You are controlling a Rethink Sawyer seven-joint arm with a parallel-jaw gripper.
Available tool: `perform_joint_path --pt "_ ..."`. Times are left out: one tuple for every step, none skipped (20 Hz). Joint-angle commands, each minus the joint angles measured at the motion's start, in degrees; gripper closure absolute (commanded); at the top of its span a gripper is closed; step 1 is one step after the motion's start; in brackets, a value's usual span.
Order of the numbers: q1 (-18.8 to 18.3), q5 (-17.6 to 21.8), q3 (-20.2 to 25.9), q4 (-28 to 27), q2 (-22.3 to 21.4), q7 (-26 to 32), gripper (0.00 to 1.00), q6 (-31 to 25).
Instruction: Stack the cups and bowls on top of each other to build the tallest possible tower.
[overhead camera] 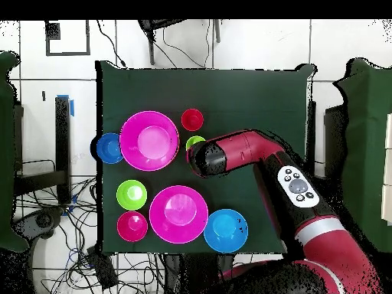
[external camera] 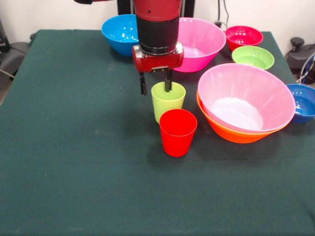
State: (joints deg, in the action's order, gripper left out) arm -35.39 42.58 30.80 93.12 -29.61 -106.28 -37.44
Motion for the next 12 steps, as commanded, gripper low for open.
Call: perform_joint_path --pt "1.67 6.04 -3.4 -3.8 3.35 10.42 0.0 -5.25" --pt "1.72 6.36 -3.7 -3.85 3.68 10.46 0.0 -5.17" --pt "1.77 6.68 -4.01 -3.9 4.0 10.5 0.0 -5.09" --pt "1.81 6.98 -4.34 -3.78 4.16 10.44 0.0 -4.83" --pt "1.93 7.18 -4.63 -3.83 4.33 10.44 0.0 -4.86" --pt "2.06 7.37 -4.88 -3.96 4.5 10.5 0.0 -5.05" --pt "2.2 7.56 -5.14 -4.09 4.67 10.57 0.0 -5.24" --pt "2.45 7.59 -5.37 -4.35 4.74 10.73 0.0 -5.88" --pt "2.52 7.61 -5.43 -4.54 4.91 10.63 0.0 -5.92" --pt "2.58 7.64 -5.49 -4.74 5.08 10.53 0.0 -5.96" --pt "2.55 7.44 -5.36 -4.74 4.99 10.47 0.0 -5.97" --pt "2.54 7.07 -5.11 -4.79 4.76 10.28 0.0 -5.97"
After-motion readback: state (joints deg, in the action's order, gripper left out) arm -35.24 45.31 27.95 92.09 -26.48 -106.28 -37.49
